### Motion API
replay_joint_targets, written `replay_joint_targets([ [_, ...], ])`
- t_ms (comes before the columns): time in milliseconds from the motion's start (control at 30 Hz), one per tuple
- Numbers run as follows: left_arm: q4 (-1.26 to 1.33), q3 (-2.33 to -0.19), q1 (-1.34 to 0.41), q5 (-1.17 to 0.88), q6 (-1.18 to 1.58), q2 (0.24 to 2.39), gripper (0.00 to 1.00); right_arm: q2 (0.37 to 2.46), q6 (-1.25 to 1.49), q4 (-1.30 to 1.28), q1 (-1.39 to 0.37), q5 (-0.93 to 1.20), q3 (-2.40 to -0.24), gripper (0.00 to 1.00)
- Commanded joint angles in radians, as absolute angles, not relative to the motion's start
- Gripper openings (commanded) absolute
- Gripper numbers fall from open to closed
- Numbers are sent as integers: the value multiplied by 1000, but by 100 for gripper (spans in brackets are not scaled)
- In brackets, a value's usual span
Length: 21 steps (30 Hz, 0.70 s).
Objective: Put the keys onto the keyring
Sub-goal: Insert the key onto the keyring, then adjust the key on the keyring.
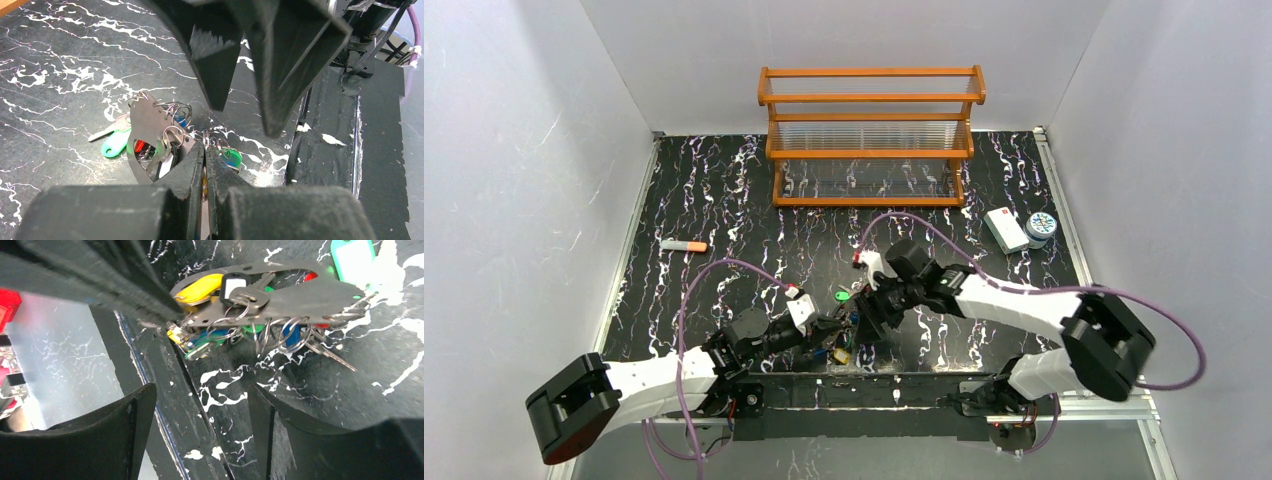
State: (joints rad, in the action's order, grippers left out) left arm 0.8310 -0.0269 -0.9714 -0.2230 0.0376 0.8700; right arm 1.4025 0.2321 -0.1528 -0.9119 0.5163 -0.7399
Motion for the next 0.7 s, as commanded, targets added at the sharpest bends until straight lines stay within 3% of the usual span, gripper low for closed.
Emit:
replay_joint_targets([
  [0, 890, -23, -974, -212, 40, 842, 0, 1226, 196, -23, -915, 469, -683, 77],
  [400, 893, -28, -974, -217, 44, 841, 0, 959, 45, 513, -916, 582, -342, 77],
  [567, 893, -28, -974, -222, 46, 845, 0, 938, -21, 672, -916, 640, -247, 62],
  [667, 893, -28, -974, -225, 48, 845, 0, 978, -45, 722, -916, 656, -243, 59],
])
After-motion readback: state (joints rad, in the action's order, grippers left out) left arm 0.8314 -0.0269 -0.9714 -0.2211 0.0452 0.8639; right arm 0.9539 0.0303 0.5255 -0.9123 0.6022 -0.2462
